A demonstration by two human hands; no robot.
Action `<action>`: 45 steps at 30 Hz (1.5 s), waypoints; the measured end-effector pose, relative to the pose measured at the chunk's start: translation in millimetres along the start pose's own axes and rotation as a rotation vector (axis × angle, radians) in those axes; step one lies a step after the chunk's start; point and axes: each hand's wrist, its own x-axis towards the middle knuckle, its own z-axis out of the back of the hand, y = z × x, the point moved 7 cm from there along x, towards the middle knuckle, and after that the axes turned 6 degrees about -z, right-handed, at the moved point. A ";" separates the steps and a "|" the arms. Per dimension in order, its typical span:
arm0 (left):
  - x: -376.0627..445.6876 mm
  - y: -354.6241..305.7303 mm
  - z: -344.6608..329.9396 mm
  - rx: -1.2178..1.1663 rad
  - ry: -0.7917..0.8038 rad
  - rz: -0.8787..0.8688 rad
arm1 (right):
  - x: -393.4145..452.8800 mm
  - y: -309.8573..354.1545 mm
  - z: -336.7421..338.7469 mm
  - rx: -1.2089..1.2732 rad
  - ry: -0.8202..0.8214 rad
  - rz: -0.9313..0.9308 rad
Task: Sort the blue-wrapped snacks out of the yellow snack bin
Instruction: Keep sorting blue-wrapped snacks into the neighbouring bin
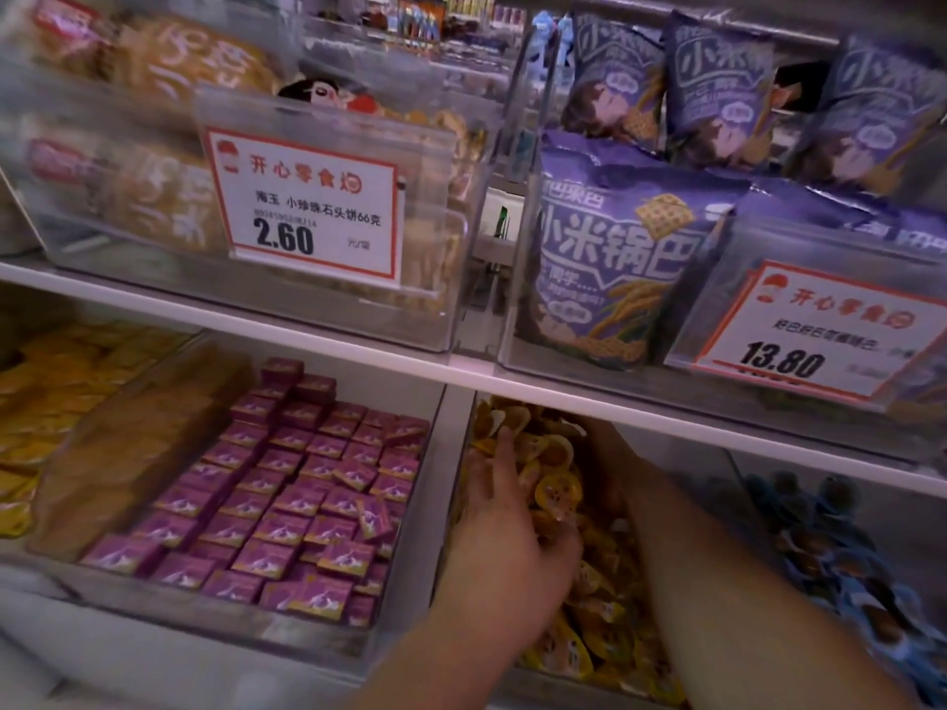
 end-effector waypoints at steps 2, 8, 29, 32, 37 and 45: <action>0.5 -1.0 2.7 -0.046 -0.020 -0.011 | -1.8 -2.0 -2.9 0.073 0.040 -0.006; 1.8 -0.6 10.7 -0.362 -0.093 0.061 | -33.7 18.0 -10.1 0.001 0.151 0.016; -16.0 -29.5 0.8 0.383 0.247 -0.357 | -183.1 -3.1 15.9 -1.461 0.108 0.435; -16.2 -43.3 5.9 0.372 0.271 -0.436 | -190.9 -5.3 19.6 -1.547 0.033 0.482; -20.6 -61.5 -0.8 0.361 0.255 -0.499 | -202.2 -10.4 16.8 -1.476 -0.062 0.700; -7.0 -41.0 -3.8 0.254 0.144 -0.385 | -201.8 13.2 31.0 -1.293 -0.340 0.860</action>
